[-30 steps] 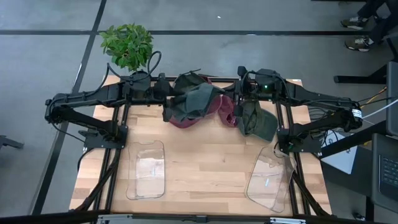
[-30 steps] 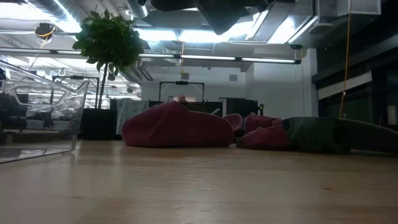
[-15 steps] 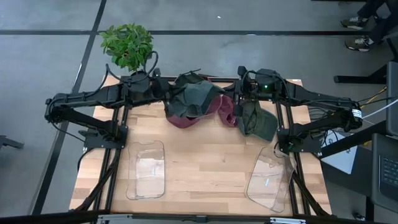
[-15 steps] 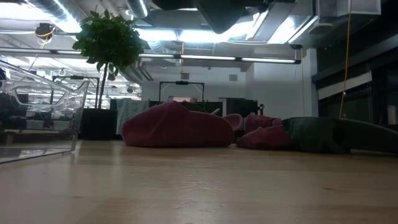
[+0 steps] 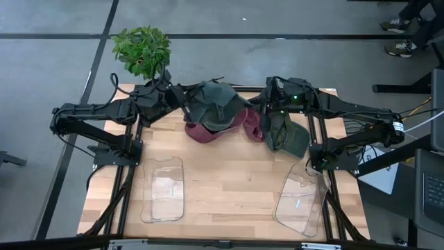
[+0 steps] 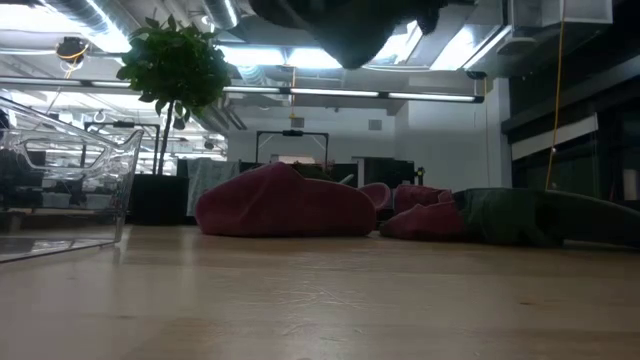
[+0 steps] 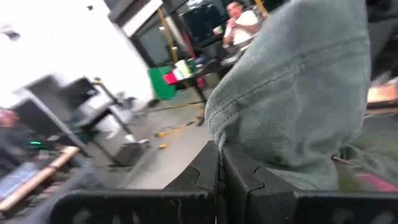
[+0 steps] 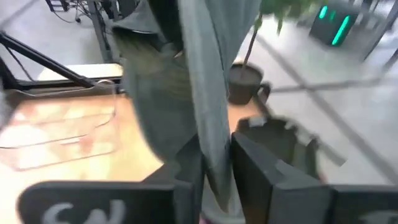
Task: Pick & Place hat
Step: Put the bottom left gray cap into the right transparent bin
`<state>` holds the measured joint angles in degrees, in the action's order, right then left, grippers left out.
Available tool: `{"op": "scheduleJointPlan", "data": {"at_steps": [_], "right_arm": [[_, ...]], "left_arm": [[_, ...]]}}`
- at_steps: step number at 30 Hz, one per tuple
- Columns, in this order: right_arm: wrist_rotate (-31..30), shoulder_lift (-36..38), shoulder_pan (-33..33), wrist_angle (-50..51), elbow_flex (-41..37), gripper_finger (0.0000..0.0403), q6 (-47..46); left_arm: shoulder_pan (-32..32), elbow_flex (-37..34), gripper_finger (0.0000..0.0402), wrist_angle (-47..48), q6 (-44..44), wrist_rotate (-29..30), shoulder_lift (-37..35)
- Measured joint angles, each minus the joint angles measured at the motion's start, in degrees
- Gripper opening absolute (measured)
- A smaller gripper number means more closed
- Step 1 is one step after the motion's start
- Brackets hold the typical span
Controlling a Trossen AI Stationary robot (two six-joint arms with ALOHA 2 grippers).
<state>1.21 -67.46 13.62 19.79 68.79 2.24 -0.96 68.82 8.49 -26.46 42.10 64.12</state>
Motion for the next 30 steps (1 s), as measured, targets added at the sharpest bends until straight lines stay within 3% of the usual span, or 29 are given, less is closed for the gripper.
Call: {"op": "scheduleJointPlan", "data": {"at_steps": [3,6,9,11,15,18,22,30], "right_arm": [[5.08,0.00,1.31,1.57,0.00,0.0119,-5.38],[11.99,0.00,2.80,1.57,0.00,0.0162,-9.01],[19.68,0.00,4.33,0.81,0.00,0.0207,-12.44],[23.19,0.00,4.90,0.16,0.00,0.0235,-13.98],[24.50,-0.76,4.99,-2.34,0.02,0.0283,-14.38],[24.53,-2.01,4.89,-5.46,0.02,0.0309,-14.14],[24.91,-3.67,4.23,-10.57,0.02,0.0328,-13.37],[31.78,-7.48,2.61,-15.35,0.02,0.0335,-13.88]], "left_arm": [[0.97,0.00,0.0003,0.04,-3.94,3.00,0.00],[1.94,-0.02,0.0002,0.47,-7.98,2.43,-0.41],[2.95,-0.02,0.0002,1.17,-11.26,-1.72,-0.80],[3.34,-0.02,0.0002,1.17,-12.35,-7.46,-1.08],[3.57,-0.02,0.0002,0.44,-11.01,-20.37,-0.68],[3.57,-0.02,0.0002,0.31,-8.51,-24.88,0.18],[3.96,-0.02,0.0002,0.25,-6.82,-25.74,1.26],[4.73,-0.02,0.0002,-0.80,-6.71,-25.26,3.03]]}}
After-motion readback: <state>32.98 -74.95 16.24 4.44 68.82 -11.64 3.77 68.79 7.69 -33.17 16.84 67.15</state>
